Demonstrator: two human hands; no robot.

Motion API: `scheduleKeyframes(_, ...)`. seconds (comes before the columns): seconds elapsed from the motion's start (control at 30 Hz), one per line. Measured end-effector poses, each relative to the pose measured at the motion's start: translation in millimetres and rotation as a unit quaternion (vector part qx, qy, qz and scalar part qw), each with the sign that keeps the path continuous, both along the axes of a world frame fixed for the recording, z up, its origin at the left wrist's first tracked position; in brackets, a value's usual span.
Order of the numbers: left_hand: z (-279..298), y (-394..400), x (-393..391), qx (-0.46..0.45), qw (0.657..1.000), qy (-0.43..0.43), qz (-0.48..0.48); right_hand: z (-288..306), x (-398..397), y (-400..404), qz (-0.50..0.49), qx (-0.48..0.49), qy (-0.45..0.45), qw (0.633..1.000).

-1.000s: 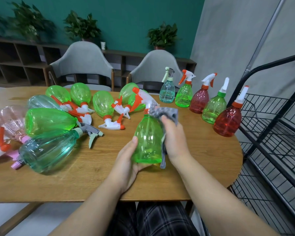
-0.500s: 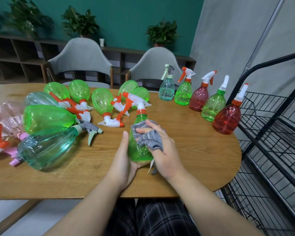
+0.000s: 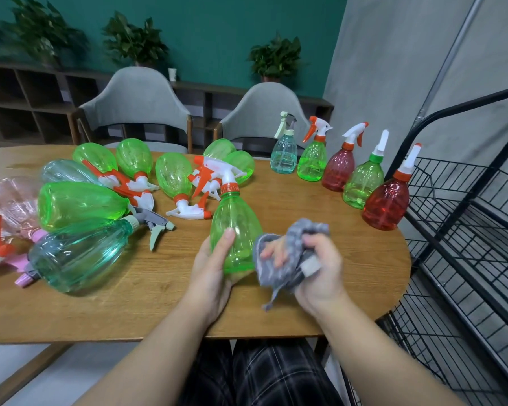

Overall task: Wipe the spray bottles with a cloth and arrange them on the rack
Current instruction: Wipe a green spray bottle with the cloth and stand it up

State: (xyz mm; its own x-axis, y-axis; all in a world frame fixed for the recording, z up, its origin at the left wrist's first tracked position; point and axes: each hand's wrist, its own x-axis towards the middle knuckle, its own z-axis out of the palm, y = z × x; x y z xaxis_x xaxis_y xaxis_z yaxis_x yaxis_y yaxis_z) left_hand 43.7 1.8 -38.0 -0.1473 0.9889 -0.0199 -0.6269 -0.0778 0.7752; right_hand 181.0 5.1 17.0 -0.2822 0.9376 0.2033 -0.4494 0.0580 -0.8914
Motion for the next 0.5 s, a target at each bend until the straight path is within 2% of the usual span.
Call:
scheduleKeyframes(0.03, 0, 0, -1, 0.001, 1.000, -0.002, -0.001, 5, 0, 6, -0.043, -0.094, 0.080, 0.991)
scheduleKeyframes(0.1, -1, -1, -1, 0.000, 1.000, 0.001, 0.002, 18, -1, 19, -0.110, -0.188, 0.171, 0.961)
scheduleKeyframes(0.2, -4, 0, 0, 0.007, 1.000, 0.009, 0.015, 34, -9, 30, -0.126, -0.184, 0.167, 0.960)
scheduleKeyframes(0.27, -3, -1, 1, 0.010, 1.000, 0.015, 0.016, 37, -19, 36, -0.131, -0.150, 0.112, 0.974)
scheduleKeyframes(0.37, 0, -2, 0, 0.013, 1.000, 0.020, -0.002, 34, -32, 43, -0.132, -0.044, -0.042, 0.989)
scheduleKeyframes(0.43, 0, -1, 0, 0.009, 1.000, 0.014, -0.008, 28, -37, 43, -0.108, 0.040, -0.170, 0.979)
scheduleKeyframes(0.5, 0, 0, 1, 0.002, 1.000, -0.004, -0.014, 17, -38, 41, -0.071, 0.128, -0.273, 0.951)
